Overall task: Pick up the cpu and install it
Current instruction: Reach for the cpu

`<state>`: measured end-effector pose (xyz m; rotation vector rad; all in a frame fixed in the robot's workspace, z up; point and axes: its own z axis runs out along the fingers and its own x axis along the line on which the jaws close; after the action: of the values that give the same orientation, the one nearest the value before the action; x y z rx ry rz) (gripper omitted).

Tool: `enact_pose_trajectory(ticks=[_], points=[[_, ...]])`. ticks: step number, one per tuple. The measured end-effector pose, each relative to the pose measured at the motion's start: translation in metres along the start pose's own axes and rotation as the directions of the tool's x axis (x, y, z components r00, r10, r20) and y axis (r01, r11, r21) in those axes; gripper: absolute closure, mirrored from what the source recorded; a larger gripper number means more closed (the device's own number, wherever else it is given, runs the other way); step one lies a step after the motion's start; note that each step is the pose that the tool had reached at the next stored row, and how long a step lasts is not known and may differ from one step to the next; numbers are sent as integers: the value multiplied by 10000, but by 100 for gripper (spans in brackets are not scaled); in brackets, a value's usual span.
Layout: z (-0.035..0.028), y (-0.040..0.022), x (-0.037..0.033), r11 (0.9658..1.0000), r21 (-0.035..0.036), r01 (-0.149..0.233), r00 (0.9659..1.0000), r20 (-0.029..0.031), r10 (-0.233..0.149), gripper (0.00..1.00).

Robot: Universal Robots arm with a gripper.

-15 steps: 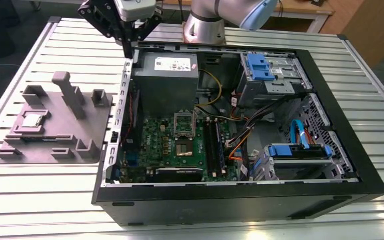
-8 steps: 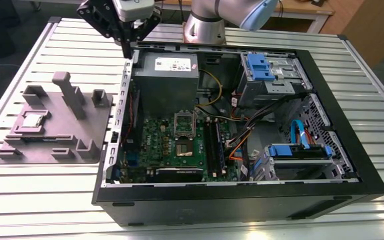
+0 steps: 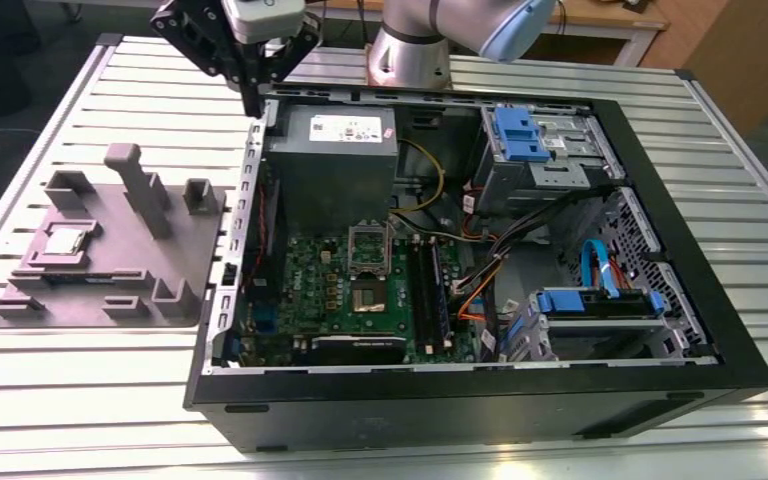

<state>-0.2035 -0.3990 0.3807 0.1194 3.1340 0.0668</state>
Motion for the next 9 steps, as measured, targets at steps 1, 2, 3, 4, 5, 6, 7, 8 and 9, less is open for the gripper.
enact_pose_trajectory(ticks=[1, 2, 3, 4, 5, 6, 7, 8, 9], points=[[0, 0, 1, 10000, 0, 0, 10000, 0, 0, 90], [0, 0, 4, 10000, 0, -1, 10000, 0, 1, 90], [1, -1, 6, 10000, 0, -1, 10000, 0, 1, 90], [1, -1, 7, 10000, 0, -1, 10000, 0, 1, 90], [1, -1, 10, 10000, 0, -1, 10000, 0, 1, 90], [2, -1, 12, 10000, -1, -1, 10000, 0, 1, 90], [2, -1, 15, 10000, 0, -1, 10000, 0, 1, 90], [2, -1, 17, 10000, 0, -1, 10000, 0, 1, 90], [2, -2, 19, 10000, 0, -1, 10000, 0, 1, 90]])
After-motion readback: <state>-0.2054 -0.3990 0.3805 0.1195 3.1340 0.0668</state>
